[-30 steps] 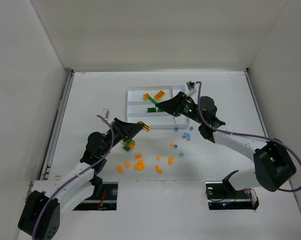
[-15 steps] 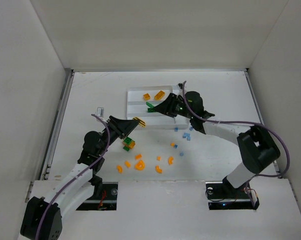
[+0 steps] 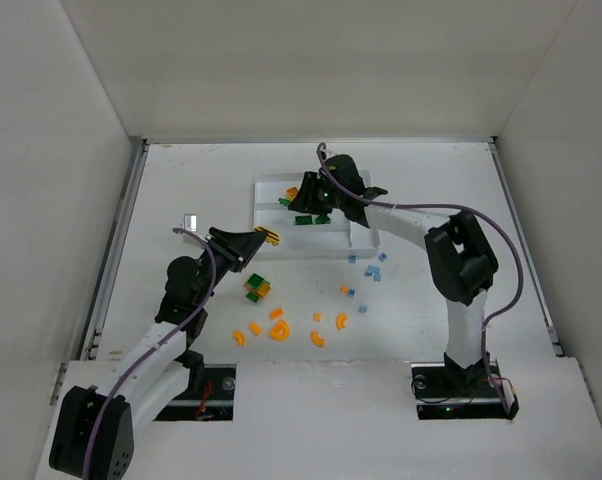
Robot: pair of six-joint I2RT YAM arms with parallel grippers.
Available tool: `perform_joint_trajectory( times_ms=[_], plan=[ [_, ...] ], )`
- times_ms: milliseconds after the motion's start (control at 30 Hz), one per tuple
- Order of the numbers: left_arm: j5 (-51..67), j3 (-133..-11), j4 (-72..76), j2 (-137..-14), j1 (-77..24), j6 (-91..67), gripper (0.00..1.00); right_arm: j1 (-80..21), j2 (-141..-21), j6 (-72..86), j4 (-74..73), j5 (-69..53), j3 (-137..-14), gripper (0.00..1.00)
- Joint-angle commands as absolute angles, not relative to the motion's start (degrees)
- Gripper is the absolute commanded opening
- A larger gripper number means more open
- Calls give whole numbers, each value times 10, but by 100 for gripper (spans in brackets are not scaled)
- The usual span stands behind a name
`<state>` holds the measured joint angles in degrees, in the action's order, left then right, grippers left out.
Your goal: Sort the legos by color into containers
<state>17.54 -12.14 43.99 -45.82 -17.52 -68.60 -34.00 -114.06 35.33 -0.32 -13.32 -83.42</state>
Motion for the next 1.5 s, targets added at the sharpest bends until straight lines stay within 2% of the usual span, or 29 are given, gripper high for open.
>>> perform_joint_trajectory(
  times_ms=[0, 333, 400, 533, 733, 800, 867, 1000, 1067, 1300, 1467],
  plan=[
    [166, -120, 471, -461, -162, -671, 4, -361, -1170, 315, -76, -116, -890, 37],
    [133, -131, 471, -481, -150, -669, 5, -373, -1238, 301, -140, -120, -999, 39],
    [130, -135, 468, -486, -146, -669, 5, -373, -1254, 299, -153, -115, -1022, 43],
    [107, -140, 464, -503, -141, -669, 5, -373, -1253, 292, -159, -109, -1027, 58],
    [61, -159, 460, -560, -160, -658, 5, -367, -1181, 290, -108, -91, -941, 61],
    [38, -176, 456, -584, -173, -650, 5, -362, -1126, 294, -70, -76, -884, 60],
    [19, -193, 456, -610, -188, -644, 5, -355, -1070, 301, -36, -47, -826, 55],
    [-31, -239, 449, -670, -222, -639, 5, -352, -958, 308, 23, 41, -703, 28],
    [-47, -264, 433, -697, -231, -639, 5, -355, -913, 305, 47, 68, -648, 21],
    [-141, -376, 367, -836, -246, -644, 5, -389, -797, 308, 155, 137, -506, 22],
    [-145, -463, 344, -926, -234, -657, 6, -394, -780, 339, 240, 170, -432, 23]
  ],
)
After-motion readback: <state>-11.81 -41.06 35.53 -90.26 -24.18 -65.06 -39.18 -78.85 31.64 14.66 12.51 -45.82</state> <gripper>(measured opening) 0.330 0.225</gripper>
